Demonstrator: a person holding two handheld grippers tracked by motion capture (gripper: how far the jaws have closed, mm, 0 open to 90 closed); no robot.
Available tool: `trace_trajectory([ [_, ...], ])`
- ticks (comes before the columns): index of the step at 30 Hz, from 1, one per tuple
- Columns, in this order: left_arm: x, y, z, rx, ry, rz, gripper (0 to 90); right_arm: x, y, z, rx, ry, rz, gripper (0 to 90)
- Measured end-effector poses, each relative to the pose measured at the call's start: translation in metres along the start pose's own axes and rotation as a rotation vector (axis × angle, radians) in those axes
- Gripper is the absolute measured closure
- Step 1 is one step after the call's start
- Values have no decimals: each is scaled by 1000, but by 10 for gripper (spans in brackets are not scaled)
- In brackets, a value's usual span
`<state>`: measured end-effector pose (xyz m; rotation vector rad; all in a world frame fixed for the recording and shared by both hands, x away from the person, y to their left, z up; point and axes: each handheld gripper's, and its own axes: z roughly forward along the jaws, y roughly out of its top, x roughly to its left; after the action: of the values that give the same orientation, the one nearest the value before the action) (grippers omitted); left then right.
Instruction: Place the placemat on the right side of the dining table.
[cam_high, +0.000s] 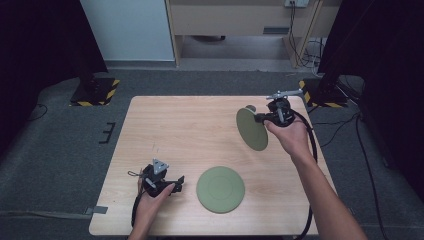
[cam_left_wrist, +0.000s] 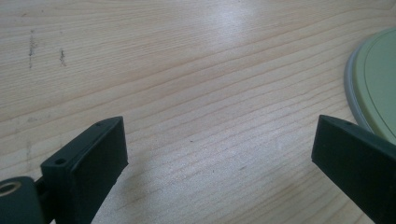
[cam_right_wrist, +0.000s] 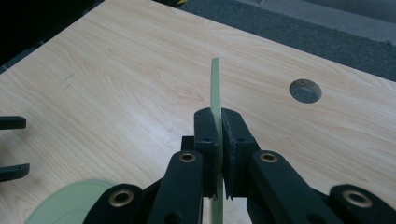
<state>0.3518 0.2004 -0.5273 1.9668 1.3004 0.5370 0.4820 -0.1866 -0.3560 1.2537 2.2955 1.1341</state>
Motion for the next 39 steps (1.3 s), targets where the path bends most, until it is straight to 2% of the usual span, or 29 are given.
trace_trajectory([
  [8, 0, 0, 0, 3, 2, 7, 30, -8, 5, 3, -3, -42, 16, 860],
  [23, 11, -3, -3, 15, 29, -12, 31, -24, 5, 25, -16, -109, 55, 860],
  [26, 11, -4, -3, 20, 31, -13, 31, -30, 5, 31, -17, -135, 65, 860],
  [39, 15, -5, -5, 20, 36, -36, 32, -51, 2, 43, -28, -182, 110, 860],
])
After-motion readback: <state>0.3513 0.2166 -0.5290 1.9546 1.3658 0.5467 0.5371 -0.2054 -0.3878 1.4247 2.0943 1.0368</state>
